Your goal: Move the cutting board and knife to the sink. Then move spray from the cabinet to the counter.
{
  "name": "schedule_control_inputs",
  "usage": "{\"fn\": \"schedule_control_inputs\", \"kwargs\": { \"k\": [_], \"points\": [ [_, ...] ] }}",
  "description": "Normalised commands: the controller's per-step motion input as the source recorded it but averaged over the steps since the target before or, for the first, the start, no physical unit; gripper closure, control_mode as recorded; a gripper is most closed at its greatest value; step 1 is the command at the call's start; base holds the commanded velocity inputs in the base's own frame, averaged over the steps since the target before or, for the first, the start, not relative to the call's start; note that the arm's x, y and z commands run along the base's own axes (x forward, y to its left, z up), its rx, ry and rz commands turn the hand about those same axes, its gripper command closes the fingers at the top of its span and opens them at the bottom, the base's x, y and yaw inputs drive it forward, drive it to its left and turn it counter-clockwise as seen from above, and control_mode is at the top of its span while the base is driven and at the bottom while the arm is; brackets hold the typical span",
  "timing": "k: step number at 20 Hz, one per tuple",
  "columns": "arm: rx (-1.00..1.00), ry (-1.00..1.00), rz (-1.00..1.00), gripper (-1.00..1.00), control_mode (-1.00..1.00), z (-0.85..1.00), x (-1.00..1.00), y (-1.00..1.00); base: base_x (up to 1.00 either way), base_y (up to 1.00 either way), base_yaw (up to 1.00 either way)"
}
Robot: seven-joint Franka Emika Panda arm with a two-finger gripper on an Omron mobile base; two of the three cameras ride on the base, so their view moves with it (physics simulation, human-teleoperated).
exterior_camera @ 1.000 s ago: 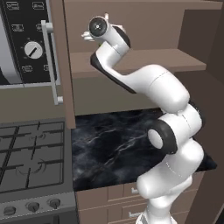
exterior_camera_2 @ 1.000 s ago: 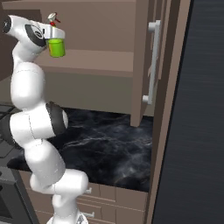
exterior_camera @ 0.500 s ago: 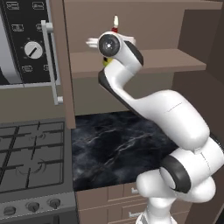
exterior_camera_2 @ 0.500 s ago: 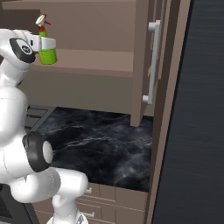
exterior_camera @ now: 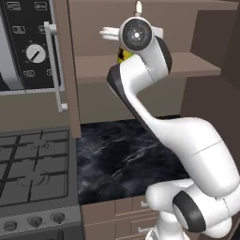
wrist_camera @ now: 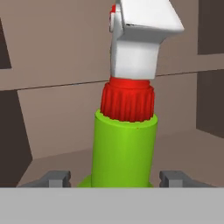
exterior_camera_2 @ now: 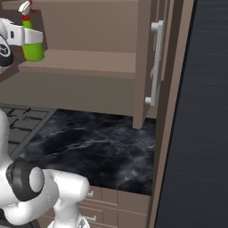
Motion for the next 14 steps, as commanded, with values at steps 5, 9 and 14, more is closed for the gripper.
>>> {"fn": "schedule_control_inputs", "kwargs": {
  "k": [5, 9, 14],
  "points": [
    [0.0, 0.09, -0.03, 1.0, -1.0, 0.05, -0.93, 0.0, 0.0, 0.0, 0.0],
    [0.0, 0.12, -0.08, 1.0, -1.0, -0.29, -0.61, 0.0, 0.0, 0.0, 0.0],
    [0.0, 0.14, -0.09, 1.0, -1.0, -0.53, -0.33, 0.0, 0.0, 0.0, 0.0]
  ]
}}
